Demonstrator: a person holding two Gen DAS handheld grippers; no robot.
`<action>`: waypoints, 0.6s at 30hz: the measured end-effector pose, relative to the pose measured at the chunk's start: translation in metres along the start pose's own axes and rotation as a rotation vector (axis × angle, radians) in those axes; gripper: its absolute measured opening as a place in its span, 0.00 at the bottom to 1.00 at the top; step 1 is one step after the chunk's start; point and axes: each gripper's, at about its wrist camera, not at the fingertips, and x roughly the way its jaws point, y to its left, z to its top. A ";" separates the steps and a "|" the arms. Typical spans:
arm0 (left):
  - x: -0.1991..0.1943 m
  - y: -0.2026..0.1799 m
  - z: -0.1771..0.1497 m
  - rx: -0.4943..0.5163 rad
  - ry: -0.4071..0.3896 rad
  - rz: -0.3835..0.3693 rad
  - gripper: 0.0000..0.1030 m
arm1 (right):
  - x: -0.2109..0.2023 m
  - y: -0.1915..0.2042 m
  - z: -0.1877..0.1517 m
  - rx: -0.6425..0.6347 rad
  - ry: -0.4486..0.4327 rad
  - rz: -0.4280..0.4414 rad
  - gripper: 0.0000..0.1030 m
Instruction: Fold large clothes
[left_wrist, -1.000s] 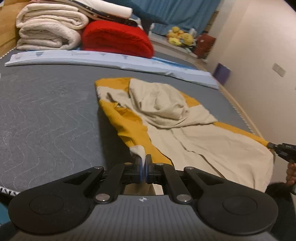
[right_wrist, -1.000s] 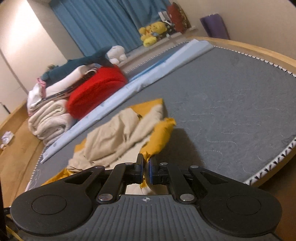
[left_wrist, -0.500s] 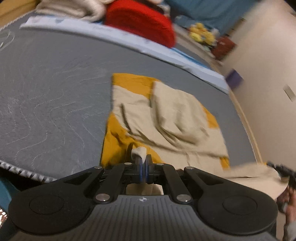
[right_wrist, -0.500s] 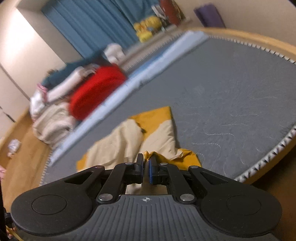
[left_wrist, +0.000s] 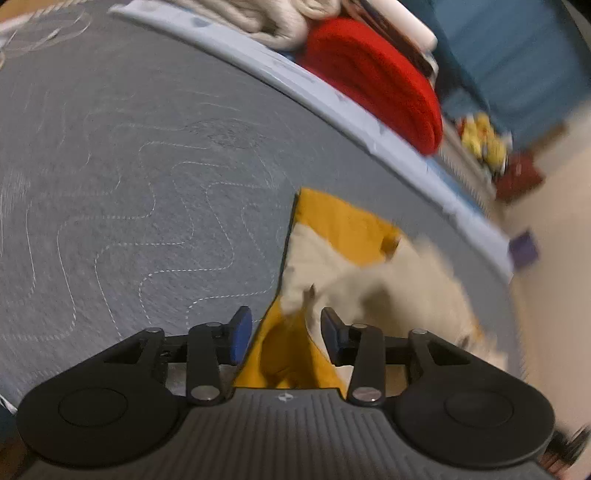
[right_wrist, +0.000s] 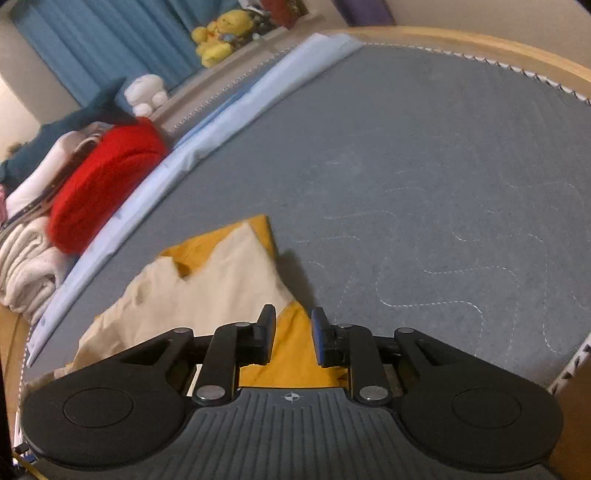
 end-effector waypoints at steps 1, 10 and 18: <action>0.004 -0.005 -0.002 0.043 0.013 0.020 0.45 | -0.001 0.005 -0.001 -0.044 -0.012 0.010 0.23; 0.032 -0.039 -0.010 0.241 0.036 0.101 0.58 | 0.023 0.022 -0.014 -0.239 0.065 -0.080 0.26; 0.055 -0.054 0.001 0.281 0.011 0.108 0.61 | 0.054 0.028 -0.007 -0.258 0.086 -0.102 0.39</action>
